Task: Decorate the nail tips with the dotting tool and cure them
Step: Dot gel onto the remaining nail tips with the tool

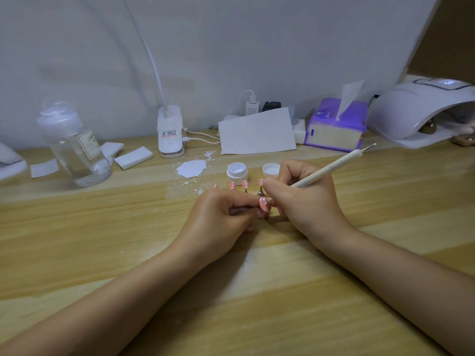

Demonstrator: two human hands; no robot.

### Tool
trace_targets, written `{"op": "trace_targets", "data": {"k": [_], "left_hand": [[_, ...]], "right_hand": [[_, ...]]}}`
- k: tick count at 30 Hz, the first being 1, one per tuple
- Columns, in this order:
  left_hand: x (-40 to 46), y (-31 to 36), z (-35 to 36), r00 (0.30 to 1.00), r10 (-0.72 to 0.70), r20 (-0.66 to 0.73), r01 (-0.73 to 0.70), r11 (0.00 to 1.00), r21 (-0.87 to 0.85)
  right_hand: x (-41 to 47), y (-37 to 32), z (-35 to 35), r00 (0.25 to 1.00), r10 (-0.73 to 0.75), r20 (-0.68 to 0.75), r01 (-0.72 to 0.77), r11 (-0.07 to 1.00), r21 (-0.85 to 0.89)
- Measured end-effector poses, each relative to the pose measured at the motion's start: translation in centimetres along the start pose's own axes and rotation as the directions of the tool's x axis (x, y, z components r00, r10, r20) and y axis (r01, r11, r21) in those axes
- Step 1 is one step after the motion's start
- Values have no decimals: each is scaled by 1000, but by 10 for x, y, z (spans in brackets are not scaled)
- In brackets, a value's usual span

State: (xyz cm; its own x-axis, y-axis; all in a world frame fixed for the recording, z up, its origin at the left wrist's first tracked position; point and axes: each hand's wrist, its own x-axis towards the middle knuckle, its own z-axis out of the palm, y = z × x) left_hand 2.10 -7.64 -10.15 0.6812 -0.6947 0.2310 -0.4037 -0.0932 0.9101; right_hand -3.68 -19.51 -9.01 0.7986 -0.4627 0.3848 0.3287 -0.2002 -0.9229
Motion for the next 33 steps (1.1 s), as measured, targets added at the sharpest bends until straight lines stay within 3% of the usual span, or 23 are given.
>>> {"op": "trace_targets", "data": {"k": [14,20,33], "left_hand": [[0,2,-1,1000,12,7,-12,999,43],[-1,2,-1,1000,3,-2,-3,999,39],[-1,4,0,1000,5,1,-5,999,39]], "right_hand": [[3,6,-1,998,-25,-54,21,998,-65],[1,4,-1,1000,-12,2,12,1000,-13],[2,6,-2,1000,-11,-17,10,1000,-13]]}}
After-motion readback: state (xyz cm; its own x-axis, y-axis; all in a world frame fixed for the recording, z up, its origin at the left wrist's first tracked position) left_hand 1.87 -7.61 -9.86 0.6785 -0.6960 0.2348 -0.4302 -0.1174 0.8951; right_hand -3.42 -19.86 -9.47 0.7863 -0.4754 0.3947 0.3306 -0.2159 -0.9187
